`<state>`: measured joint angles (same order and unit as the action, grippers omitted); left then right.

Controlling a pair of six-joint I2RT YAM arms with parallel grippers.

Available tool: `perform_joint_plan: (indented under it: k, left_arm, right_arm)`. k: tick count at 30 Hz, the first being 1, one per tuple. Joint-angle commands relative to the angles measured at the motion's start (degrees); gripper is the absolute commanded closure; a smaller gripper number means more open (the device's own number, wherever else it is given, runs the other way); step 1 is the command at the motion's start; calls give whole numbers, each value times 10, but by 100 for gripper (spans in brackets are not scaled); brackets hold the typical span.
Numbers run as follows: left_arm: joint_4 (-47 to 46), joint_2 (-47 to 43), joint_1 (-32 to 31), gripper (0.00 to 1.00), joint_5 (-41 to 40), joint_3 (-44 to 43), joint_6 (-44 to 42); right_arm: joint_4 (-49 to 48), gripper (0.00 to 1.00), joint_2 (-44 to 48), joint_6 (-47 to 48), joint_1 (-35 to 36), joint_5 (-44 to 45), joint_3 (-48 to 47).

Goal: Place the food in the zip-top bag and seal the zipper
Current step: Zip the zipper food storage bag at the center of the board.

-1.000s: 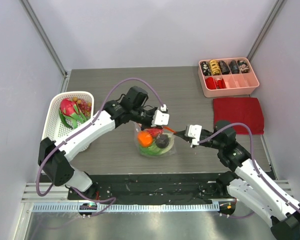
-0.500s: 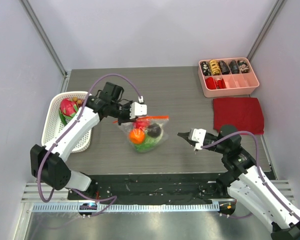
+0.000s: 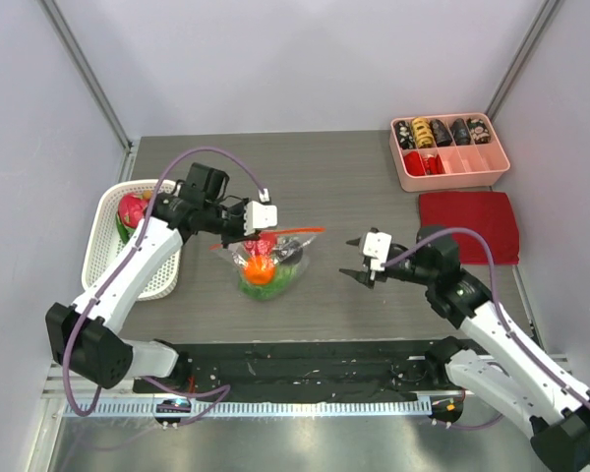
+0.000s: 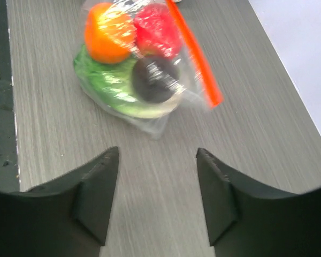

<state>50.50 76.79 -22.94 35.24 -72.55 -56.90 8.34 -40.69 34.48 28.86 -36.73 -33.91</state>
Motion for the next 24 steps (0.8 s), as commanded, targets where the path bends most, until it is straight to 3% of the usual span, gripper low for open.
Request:
perform_joint_plan:
  k: [1,11,16,24]
  left_arm:
    - [-29,-25,-53,100,55,-47,37]
    - [-88,9,-143,100,17,-58,122]
    - [-119,7,-147,100,25,-44,139]
    - [-124,6,-163,100,30,-41,154]
  right_arm:
    - [-42,32,-63,-14,0,-16,-80]
    - [9,31,-144,-49,38,-60,-174]
    - [27,31,-161,-5,102,11,-171]
    - [4,44,-212,37,139,95,-171]
